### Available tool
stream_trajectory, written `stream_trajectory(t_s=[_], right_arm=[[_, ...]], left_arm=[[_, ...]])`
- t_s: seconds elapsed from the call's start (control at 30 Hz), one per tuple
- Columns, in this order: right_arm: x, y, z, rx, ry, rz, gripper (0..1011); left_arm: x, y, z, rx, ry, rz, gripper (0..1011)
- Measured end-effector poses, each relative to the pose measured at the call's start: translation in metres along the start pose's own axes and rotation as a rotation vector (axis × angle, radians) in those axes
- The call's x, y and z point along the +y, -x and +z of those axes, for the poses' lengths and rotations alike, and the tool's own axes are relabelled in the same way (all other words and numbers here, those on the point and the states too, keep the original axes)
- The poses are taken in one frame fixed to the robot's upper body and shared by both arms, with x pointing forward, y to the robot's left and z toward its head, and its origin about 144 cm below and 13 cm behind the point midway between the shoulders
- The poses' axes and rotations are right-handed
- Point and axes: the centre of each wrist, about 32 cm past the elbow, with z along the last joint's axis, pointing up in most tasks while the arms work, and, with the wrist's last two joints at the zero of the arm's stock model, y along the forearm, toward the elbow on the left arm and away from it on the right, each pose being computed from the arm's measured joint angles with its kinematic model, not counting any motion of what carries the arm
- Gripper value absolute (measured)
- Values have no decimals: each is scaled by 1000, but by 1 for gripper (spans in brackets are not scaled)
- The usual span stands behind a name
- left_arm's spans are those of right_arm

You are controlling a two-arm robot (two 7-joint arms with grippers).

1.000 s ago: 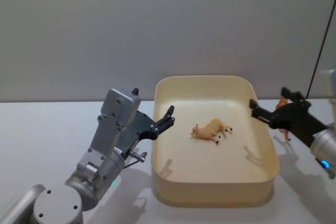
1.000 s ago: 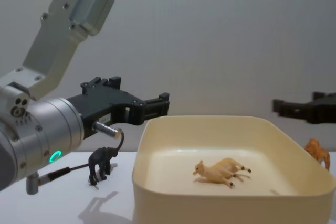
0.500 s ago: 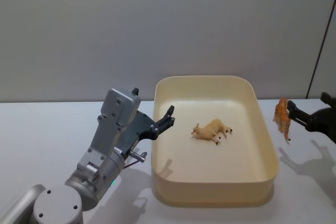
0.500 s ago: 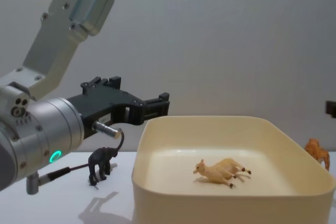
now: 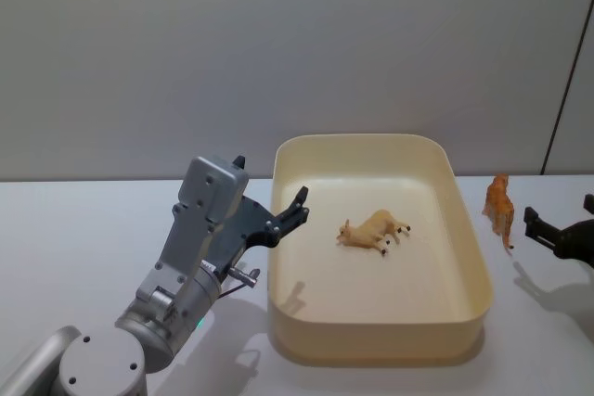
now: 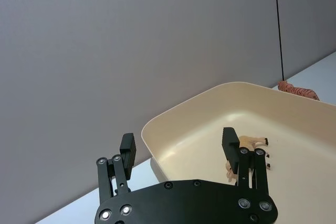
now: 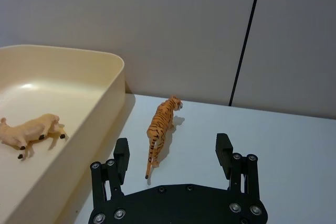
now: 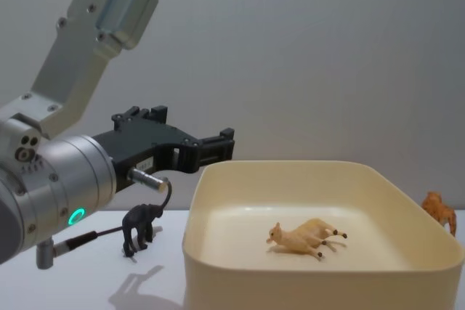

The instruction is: Pick up the toy alternately with two hands and place it into the central storage box.

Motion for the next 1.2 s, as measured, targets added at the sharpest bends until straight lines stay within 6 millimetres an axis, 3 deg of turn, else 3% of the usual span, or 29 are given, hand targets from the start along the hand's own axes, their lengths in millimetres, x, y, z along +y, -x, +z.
stream_trajectory(t_s=[0.37,0.77,1.2], right_arm=[[21,7,-15,-18,38,-34,1001],[61,19,-26,-31,33,-75,1001],[90,30,-38,-37,48,-74,988]], left_arm=[[0,0,0,0,0,0,1001],[0,0,0,0,0,0,1001],[0,0,0,0,0,0,1001]])
